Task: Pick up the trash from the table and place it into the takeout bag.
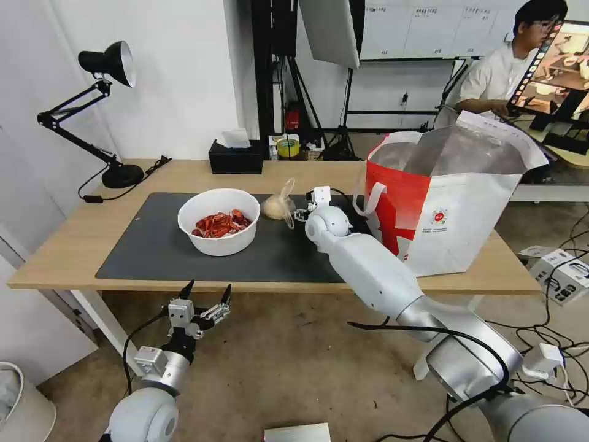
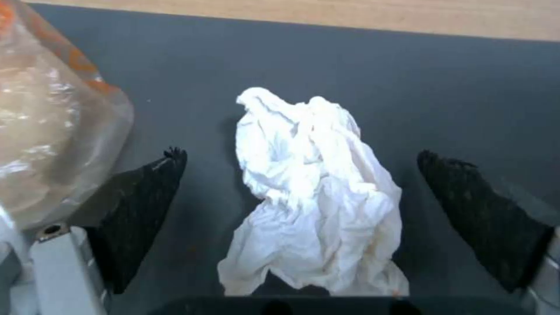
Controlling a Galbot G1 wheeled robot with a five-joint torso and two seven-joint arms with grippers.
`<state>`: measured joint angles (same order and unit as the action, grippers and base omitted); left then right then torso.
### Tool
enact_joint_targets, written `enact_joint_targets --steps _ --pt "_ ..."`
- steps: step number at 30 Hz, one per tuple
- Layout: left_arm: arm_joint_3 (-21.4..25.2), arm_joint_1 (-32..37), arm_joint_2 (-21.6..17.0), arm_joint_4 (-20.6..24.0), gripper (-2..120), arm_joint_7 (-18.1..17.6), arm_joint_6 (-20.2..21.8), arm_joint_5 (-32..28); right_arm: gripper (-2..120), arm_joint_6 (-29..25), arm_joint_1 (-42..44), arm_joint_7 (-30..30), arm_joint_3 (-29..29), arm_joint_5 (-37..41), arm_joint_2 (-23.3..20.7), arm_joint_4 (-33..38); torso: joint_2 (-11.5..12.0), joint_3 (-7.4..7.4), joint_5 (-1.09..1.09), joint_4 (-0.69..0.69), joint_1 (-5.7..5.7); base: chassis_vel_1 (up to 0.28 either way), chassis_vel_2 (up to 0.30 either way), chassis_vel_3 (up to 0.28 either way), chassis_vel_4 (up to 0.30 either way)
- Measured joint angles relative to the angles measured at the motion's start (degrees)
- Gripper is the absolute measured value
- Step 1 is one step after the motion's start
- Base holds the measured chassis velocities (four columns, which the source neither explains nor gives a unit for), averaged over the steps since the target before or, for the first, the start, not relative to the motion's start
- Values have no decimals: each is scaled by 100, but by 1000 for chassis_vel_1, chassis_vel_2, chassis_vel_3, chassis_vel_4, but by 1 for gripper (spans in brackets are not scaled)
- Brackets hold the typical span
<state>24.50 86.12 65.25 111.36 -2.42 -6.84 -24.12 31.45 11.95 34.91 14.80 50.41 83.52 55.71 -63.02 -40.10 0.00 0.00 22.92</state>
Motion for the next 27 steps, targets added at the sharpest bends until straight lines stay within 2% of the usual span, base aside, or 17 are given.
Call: enact_joint_targets --steps 19,22,23,27 --pt "-21 1 -4 35 100 -52 -7 -5 100 13 36 -55 -163 65 41 -153 -1 1 -1 -2 -1 0 0 0 0" --pt "-21 -3 -15 36 100 -56 -8 -8 96 7 67 -55 -182 70 35 -136 -1 2 -1 -2 -2 0 0 0 0" --pt "-34 -17 -21 38 100 -60 -8 -7 91 -6 105 -50 -205 64 20 -107 -2 2 -1 -3 -2 0 0 0 0" --pt "-76 -38 -22 45 100 -67 0 -8 82 -27 191 -35 -230 58 -31 -11 -3 2 0 -2 -2 0 0 0 0"
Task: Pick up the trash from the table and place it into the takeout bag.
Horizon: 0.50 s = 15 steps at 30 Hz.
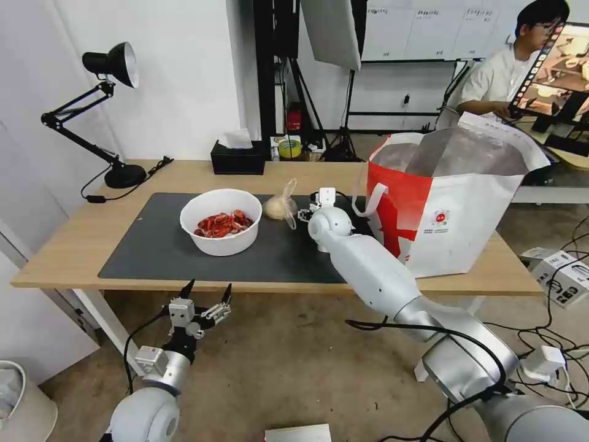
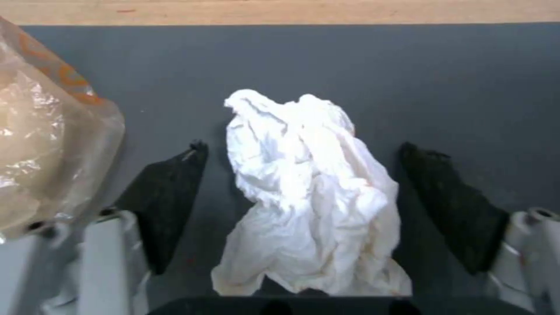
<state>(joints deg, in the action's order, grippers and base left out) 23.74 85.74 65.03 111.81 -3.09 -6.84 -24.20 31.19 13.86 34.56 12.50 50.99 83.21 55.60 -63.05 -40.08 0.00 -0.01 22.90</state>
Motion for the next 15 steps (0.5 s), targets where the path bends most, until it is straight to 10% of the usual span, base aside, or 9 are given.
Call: enact_joint_targets --steps 15 --pt "-52 1 -10 41 100 -10 16 11 39 -55 146 36 -30 51 -148 208 1 -2 1 6 0 0 0 0 0"
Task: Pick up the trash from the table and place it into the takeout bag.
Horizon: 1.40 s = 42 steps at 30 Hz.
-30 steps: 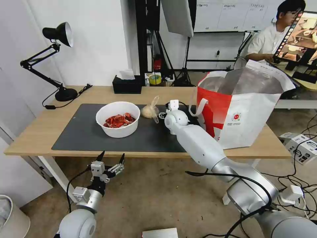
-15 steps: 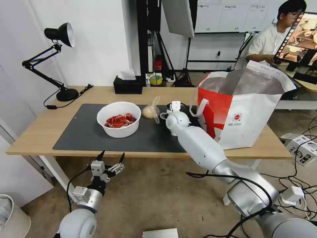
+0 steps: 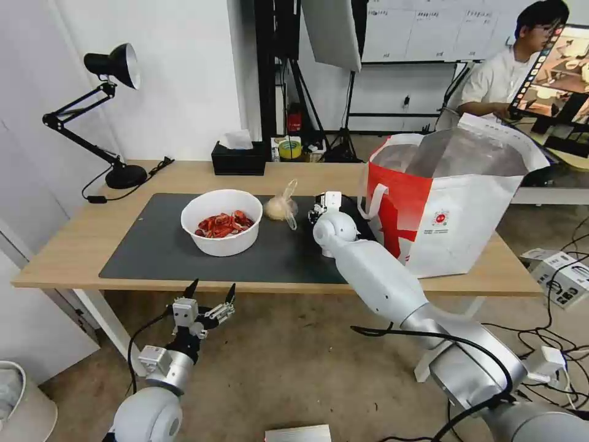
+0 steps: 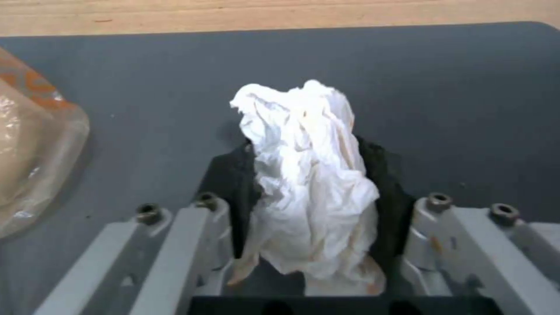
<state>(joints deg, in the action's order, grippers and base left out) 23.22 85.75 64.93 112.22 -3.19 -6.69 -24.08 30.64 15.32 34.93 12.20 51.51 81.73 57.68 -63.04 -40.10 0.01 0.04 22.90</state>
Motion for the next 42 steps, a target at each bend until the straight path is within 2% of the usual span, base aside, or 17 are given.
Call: enact_joint_targets --steps 6,9,11,14,18,23,26,33,34,42 --pt "1 21 5 25 100 -3 2 8 27 -147 34 -42 0 79 -34 89 2 -2 1 4 3 0 0 0 0" --pt "13 41 5 48 100 -3 3 15 15 -248 124 -166 18 143 -149 330 5 -4 -1 1 5 0 0 0 0" --pt "13 41 5 48 100 -3 3 15 15 -248 124 -166 18 143 -149 330 5 -4 -1 1 5 0 0 0 0" --pt "25 61 2 76 100 -11 3 18 1 -312 249 -316 150 294 -447 796 5 -5 -4 -12 5 0 0 0 0" --pt "11 72 4 87 100 -22 3 29 0 -366 367 -379 257 364 -795 1283 5 -3 -3 -6 4 0 0 0 0" --pt "-25 83 20 96 100 -25 3 54 0 -452 483 -505 261 365 -1039 1574 4 -2 -3 -4 3 0 0 0 0" --pt "-34 105 25 113 100 -41 3 83 0 -601 633 -791 261 352 -1303 1931 3 -1 -3 -4 2 0 0 0 0" --pt "-50 124 22 139 100 -149 4 124 0 -760 843 -1170 224 321 -1599 2494 2 -1 -2 -5 2 0 0 0 0" --pt "-56 131 22 157 100 -165 3 129 0 -770 957 -1227 197 320 -1712 2788 2 0 -1 -5 2 0 0 0 0" --pt "-44 188 51 177 100 -167 3 168 0 -753 1442 -1422 65 306 -1967 3738 1 0 -1 -5 1 0 0 0 0"
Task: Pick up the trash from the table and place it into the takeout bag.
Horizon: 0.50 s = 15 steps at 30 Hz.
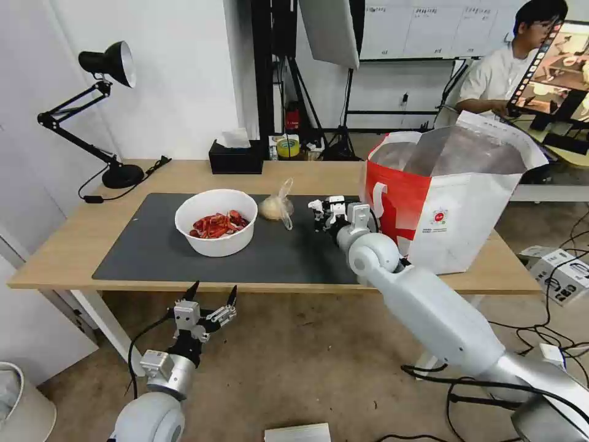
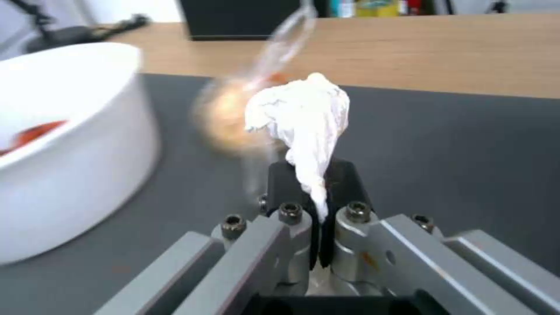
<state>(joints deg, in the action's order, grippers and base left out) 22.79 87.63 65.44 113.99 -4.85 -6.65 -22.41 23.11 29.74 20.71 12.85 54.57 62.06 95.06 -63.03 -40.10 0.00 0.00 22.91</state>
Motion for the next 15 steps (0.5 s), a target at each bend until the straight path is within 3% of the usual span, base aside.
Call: enact_joint_targets --steps 8,10,12,14,15 --pt "25 29 18 14 100 -1 -3 18 0 -600 468 -388 -114 -619 -216 540 0 0 -1 1 0 0 0 0 0" --pt "18 33 28 15 100 -1 -5 29 0 -1309 606 -570 -190 -1231 -251 558 0 0 0 1 0 0 0 0 0" --pt "12 33 33 16 100 -1 -6 35 0 -1486 632 -611 -214 -1348 -250 547 0 0 -1 1 0 0 0 0 0" --pt "-19 40 70 16 100 -1 -7 67 0 -2387 753 -867 -462 -1877 -230 490 0 0 0 1 0 0 0 0 0" --pt "-19 40 70 16 100 -1 -7 67 0 -2387 753 -867 -462 -1877 -230 490 0 0 0 1 0 0 0 0 0"
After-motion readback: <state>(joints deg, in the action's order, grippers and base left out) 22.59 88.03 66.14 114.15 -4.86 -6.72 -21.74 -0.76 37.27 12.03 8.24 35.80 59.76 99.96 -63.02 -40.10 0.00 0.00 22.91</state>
